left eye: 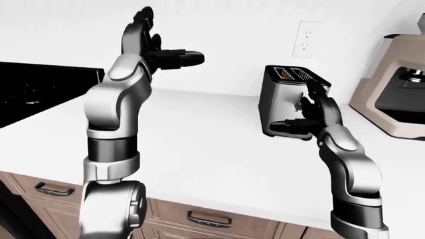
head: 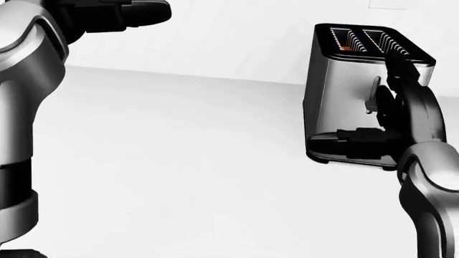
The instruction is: Push down the lever of the toaster to turn it on.
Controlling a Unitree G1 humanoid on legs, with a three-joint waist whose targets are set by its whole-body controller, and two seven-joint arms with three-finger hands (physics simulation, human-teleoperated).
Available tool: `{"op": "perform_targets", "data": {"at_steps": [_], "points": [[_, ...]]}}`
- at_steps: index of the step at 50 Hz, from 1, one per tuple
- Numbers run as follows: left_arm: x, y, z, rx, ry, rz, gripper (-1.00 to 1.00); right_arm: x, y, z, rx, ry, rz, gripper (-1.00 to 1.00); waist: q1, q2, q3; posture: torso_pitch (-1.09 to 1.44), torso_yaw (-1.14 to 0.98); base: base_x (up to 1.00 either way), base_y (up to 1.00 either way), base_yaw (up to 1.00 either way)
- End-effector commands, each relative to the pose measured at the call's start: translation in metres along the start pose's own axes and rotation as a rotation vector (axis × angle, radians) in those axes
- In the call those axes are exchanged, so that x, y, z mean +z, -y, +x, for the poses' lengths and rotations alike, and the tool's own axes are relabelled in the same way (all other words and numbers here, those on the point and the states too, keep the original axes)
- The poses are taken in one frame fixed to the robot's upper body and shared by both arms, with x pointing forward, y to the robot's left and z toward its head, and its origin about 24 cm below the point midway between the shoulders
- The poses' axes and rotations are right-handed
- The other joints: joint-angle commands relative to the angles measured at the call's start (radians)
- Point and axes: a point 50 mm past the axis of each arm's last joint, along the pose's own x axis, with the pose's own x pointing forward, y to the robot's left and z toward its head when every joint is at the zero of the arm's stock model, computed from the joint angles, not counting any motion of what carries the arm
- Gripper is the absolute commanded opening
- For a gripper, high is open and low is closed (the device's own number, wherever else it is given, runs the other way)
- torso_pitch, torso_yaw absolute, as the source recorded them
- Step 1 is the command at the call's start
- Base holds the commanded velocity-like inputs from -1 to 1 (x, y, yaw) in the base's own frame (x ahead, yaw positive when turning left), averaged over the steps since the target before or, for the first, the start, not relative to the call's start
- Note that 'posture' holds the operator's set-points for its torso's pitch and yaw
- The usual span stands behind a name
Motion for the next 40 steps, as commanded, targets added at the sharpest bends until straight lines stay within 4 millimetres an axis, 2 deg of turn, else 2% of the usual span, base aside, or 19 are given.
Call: {"op": "perform_targets", "data": {"at_steps": [1, 25, 40], "points": [[0.022, 0.002, -0.003, -0.009, 0.092, -0.002, 1.00, -0.009, 0.002, 0.003, -0.012, -0.062, -0.003, 1.00, 0.002, 0.007, 0.003, -0.41, 0.00, 0.00, 0.00, 0.00], [0.020, 0.002, -0.003, -0.010, 0.091, -0.004, 1.00, -0.038, 0.003, 0.011, -0.021, -0.116, 0.007, 1.00, 0.009, 0.005, 0.008, -0.41, 0.00, 0.00, 0.00, 0.00], [0.021, 0.003, -0.002, -0.013, 0.094, -0.004, 1.00, -0.044, 0.005, 0.011, -0.025, -0.134, 0.019, 1.00, 0.014, 0.004, 0.009, -0.41, 0.00, 0.00, 0.00, 0.00]]}}
